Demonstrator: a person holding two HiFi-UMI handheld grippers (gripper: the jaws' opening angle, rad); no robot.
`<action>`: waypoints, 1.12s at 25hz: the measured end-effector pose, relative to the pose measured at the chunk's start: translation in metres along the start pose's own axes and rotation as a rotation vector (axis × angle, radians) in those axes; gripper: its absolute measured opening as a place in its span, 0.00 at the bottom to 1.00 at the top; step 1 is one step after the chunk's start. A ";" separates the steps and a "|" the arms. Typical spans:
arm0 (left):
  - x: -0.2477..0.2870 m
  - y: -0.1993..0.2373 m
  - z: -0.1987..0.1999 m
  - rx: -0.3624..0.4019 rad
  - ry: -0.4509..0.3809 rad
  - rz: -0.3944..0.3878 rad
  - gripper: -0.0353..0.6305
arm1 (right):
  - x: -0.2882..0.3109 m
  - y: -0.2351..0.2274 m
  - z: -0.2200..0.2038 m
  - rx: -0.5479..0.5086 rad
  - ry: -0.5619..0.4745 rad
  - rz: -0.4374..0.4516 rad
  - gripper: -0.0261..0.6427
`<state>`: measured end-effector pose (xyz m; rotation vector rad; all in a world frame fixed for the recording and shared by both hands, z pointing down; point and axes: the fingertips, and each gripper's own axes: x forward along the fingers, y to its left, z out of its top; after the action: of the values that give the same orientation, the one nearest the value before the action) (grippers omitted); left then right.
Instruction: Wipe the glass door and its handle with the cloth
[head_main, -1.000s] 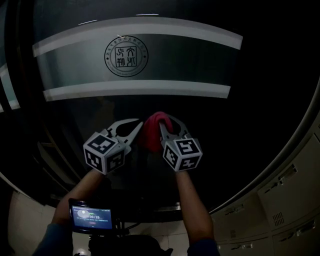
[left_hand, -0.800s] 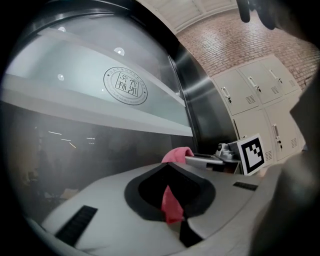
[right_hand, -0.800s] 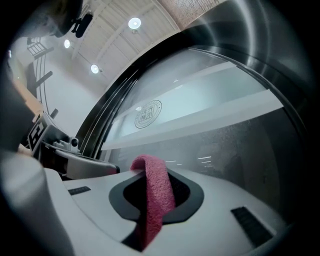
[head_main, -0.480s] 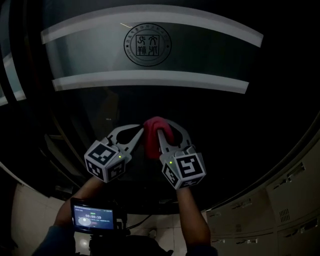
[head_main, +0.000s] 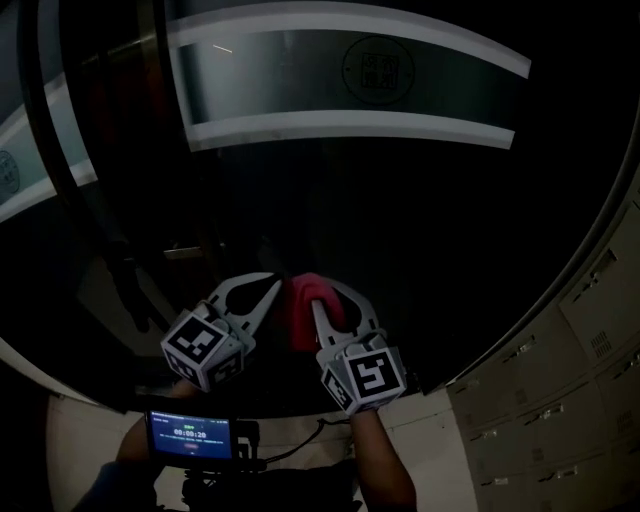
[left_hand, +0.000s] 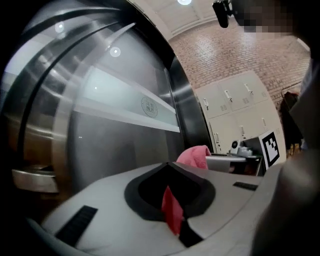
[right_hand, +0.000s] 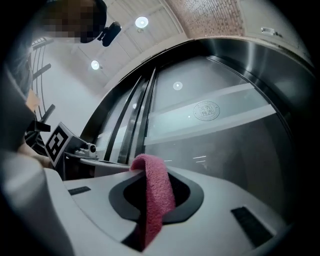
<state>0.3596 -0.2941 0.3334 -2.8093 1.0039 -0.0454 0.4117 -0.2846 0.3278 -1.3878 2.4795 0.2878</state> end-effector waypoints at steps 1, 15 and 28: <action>-0.021 0.004 0.000 -0.005 -0.017 0.003 0.07 | -0.003 0.021 -0.005 0.009 0.008 -0.010 0.08; -0.242 0.049 -0.028 -0.097 -0.049 0.263 0.07 | 0.022 0.248 -0.010 -0.004 0.099 0.256 0.08; -0.295 0.038 -0.022 -0.122 -0.028 0.402 0.07 | -0.001 0.304 0.005 0.029 0.107 0.381 0.08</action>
<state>0.1060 -0.1395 0.3562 -2.6421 1.5899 0.1056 0.1529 -0.1246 0.3342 -0.9328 2.8164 0.2593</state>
